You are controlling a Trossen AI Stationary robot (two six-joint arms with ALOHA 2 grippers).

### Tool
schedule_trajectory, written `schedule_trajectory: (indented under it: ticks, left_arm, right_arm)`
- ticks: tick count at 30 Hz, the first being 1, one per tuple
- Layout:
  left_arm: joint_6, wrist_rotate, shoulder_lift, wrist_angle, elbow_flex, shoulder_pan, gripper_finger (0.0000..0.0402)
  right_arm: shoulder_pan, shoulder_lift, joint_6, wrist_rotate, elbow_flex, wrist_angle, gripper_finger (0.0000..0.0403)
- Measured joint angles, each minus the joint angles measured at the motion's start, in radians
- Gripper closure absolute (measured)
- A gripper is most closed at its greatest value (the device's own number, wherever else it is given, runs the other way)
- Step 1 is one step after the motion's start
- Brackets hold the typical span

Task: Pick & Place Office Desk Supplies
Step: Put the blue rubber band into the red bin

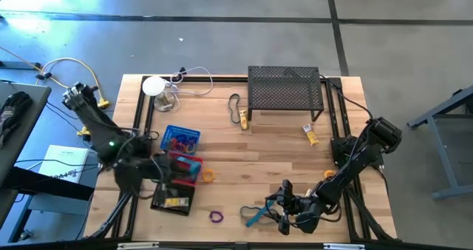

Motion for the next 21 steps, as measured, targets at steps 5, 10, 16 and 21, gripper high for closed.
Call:
schedule_trajectory:
  ticks: [5, 10, 16, 21]
  left_arm:
    - [-0.241, 0.025, -0.04, -0.273, 0.0, -0.051, 0.04]
    - [-0.498, 0.144, -0.037, -0.525, 0.0, -0.067, 0.0401]
    - [-0.65, 0.182, -0.004, -0.625, 0.0, -0.069, 0.0401]
    - [-0.652, 0.186, 0.042, -0.626, 0.0, -0.069, 0.0401]
  right_arm:
    - [-0.003, 0.0, 0.0, 0.0, 0.0, 0.0, 0.0133]
    - [-0.003, 0.0, 0.0, 0.0, 0.0, -0.001, 0.0133]
    - [-0.003, 0.0, 0.0, 0.0, 0.0, -0.006, 0.0133]
    - [-0.003, 0.0, 0.0, 0.0, 0.0, -0.006, 0.0133]
